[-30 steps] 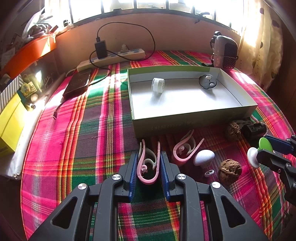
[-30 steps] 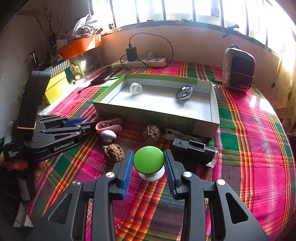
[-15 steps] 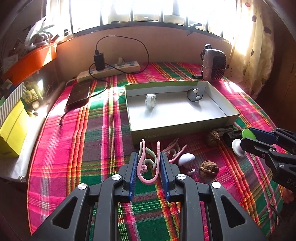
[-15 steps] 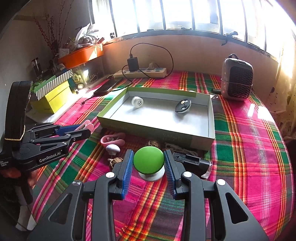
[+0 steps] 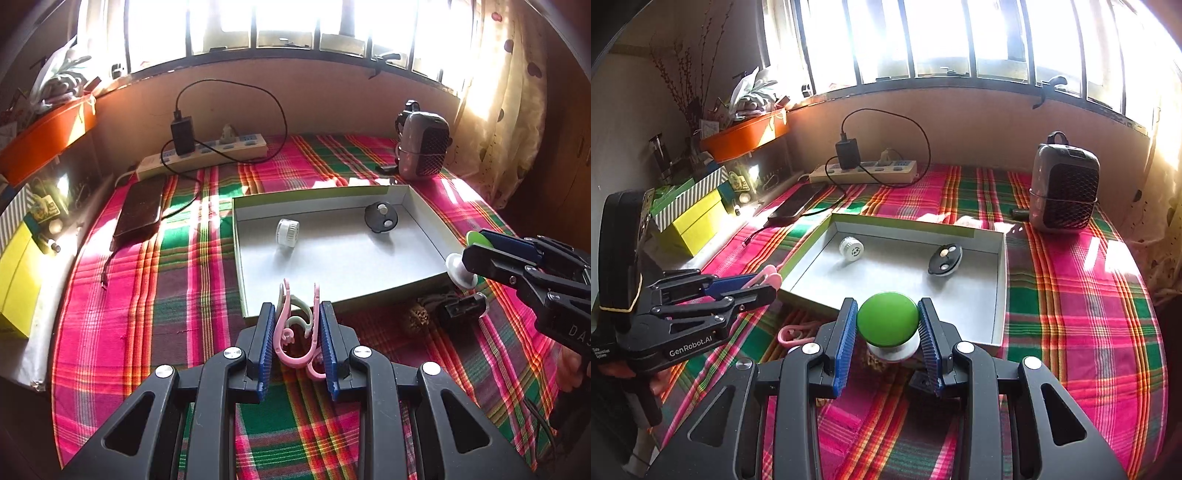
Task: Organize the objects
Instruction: 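Carry pink clip with left tool while right tool carries green mushroom into grey box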
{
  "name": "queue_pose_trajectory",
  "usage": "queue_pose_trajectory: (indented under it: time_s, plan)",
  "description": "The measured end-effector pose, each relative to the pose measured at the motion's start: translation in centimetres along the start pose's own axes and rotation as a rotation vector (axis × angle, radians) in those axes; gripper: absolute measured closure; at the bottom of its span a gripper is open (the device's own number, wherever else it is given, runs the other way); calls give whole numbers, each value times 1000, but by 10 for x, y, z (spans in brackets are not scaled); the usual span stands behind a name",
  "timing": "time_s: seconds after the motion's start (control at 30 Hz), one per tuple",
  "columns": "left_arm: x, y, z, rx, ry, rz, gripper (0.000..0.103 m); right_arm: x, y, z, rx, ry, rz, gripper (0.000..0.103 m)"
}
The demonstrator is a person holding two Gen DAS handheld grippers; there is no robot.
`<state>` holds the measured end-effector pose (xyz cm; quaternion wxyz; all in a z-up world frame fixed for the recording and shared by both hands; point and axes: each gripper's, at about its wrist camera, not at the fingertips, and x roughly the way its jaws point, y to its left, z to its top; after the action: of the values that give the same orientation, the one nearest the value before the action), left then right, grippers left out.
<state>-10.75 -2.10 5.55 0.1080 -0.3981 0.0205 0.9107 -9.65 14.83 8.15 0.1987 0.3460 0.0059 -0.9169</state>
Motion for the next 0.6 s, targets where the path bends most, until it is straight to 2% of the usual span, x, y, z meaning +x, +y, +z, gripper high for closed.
queue_pose_trajectory:
  time_s: [0.33, 0.6]
  plan:
    - [37, -2, 20, -16, 32, -10, 82, 60, -19, 42, 25, 50, 9, 68]
    - [62, -2, 30, -24, 58, -15, 82, 118, -25, 56, 32, 132, 31, 68]
